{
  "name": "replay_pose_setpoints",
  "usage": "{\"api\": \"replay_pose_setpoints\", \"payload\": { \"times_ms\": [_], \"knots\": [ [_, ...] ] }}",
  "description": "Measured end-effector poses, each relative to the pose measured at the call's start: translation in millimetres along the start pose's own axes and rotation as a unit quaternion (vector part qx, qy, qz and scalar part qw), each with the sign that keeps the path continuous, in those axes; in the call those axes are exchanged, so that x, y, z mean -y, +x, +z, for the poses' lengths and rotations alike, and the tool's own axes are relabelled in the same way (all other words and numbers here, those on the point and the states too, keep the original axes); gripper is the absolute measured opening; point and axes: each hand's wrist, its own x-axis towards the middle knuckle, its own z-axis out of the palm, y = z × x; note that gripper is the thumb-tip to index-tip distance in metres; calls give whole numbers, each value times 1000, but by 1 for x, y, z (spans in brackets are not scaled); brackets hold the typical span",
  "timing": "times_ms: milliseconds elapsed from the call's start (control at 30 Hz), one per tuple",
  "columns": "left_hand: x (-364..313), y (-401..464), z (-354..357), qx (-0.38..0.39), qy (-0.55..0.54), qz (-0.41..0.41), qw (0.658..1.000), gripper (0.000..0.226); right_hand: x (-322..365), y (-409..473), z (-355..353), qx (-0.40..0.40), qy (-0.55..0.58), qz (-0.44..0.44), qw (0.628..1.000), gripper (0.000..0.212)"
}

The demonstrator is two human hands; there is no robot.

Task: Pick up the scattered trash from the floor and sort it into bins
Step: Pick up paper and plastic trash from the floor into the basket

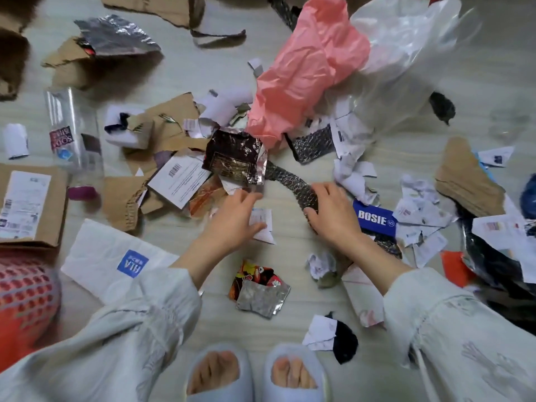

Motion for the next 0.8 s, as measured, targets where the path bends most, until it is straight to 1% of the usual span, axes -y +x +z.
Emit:
{"api": "replay_pose_setpoints", "payload": {
  "times_ms": [67,100,133,200,233,333,400,467,533,633,700,800],
  "knots": [
    [1,6,15,1,51,36,998,67,0,11,8,16,-56,-11,998,73],
    [2,8,23,-6,87,52,995,69,0,15,12,21,-80,-12,997,78],
    [3,10,29,-15,116,63,991,72,1,19,14,16,-99,-11,995,77],
    [5,9,36,-32,143,66,987,76,4,22,18,-11,-112,-11,994,66],
    [6,6,38,-38,148,64,986,73,7,21,20,-20,-110,-11,994,59],
    [5,-6,41,-55,145,68,986,47,10,10,24,-22,-104,-10,994,42],
    [6,-9,41,-68,130,87,985,39,9,5,28,-27,-102,-15,994,32],
    [8,-8,38,-82,128,103,983,37,9,2,30,-36,-111,-30,993,23],
    [11,-7,35,-100,131,117,979,39,7,-1,29,-56,-100,-38,993,20],
    [10,-11,33,-109,118,120,980,37,4,-9,28,-84,-55,-39,994,21],
    [8,-15,32,-110,111,120,980,34,3,-15,26,-87,-42,-46,994,23],
    [2,-23,25,-148,102,118,976,35,7,-22,17,-96,-9,-59,994,25]
  ]
}}
